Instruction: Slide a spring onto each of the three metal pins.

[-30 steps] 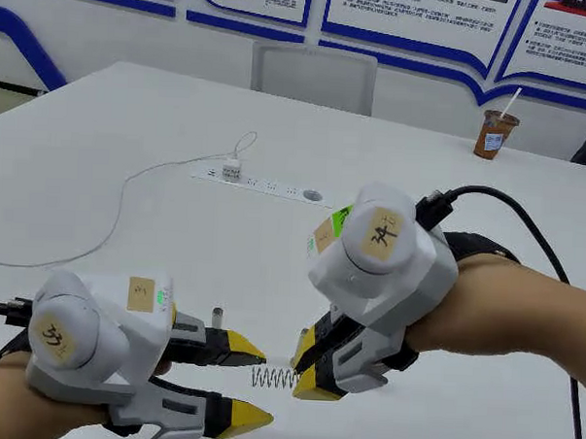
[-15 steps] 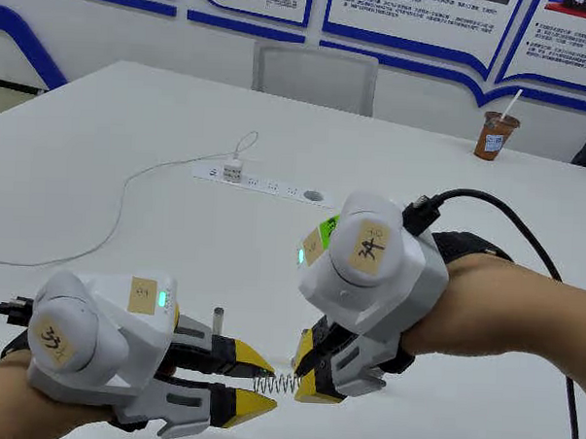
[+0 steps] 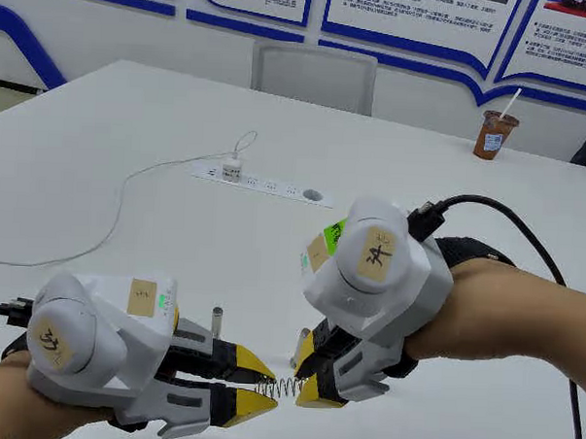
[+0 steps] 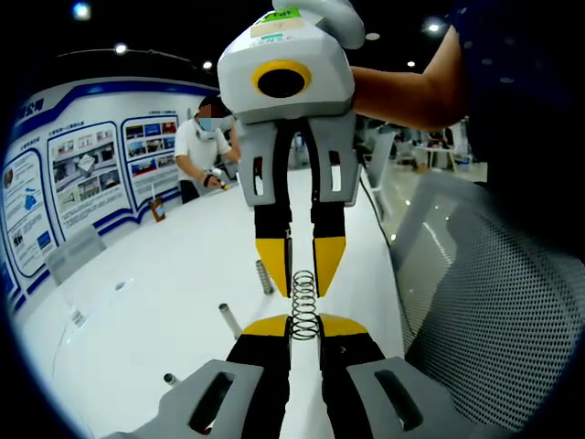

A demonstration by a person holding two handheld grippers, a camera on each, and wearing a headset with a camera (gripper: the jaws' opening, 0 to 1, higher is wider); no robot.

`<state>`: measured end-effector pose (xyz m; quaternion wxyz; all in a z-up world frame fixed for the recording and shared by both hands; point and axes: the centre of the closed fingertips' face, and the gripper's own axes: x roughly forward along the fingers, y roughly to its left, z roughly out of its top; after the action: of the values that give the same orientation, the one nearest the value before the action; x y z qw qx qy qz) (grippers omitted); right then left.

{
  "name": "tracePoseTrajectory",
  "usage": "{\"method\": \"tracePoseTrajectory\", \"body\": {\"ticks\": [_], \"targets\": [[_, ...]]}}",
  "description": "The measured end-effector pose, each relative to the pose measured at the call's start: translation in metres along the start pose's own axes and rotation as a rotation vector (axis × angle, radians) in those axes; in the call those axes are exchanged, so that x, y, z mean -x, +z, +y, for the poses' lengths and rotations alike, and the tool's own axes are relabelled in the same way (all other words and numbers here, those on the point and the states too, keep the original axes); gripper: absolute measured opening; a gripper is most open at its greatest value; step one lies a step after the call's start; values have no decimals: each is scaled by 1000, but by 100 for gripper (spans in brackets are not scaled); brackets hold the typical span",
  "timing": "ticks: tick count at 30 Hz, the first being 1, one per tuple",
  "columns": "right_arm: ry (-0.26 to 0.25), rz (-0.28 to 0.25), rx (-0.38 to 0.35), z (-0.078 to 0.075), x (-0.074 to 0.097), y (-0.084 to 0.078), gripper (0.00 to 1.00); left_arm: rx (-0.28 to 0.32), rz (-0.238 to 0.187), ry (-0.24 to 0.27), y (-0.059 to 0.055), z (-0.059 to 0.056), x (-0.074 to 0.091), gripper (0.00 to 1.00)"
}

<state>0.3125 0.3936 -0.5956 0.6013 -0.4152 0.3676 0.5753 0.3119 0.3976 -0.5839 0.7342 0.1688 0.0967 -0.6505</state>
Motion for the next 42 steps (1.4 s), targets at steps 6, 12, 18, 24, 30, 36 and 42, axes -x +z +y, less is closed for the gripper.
{"method": "tracePoseTrajectory", "body": {"ticks": [6, 12, 18, 24, 30, 36, 42], "targets": [[2, 2, -9, 1, -4, -5, 15, 7, -17, 7, 4, 2, 2, 11], [-6, -23, -21, -1, 1, 0, 12, 13, -14, 8, 2, 2, 2, 11], [-13, -69, -22, -2, 10, 16, 12, 26, -11, 10, -1, 4, 1, 11], [-17, -89, -9, -3, 13, 27, 12, 40, -14, 16, -2, 5, 2, 11], [-24, -109, -8, -5, 14, 36, 12, 55, -26, 28, -3, 8, 2, 11], [-20, -120, -4, -5, 14, 42, 12, 64, -33, 30, -2, 9, 0, 11], [-23, -123, -3, -7, 14, 43, 12, 62, -32, 28, -1, 11, -4, 11]]}}
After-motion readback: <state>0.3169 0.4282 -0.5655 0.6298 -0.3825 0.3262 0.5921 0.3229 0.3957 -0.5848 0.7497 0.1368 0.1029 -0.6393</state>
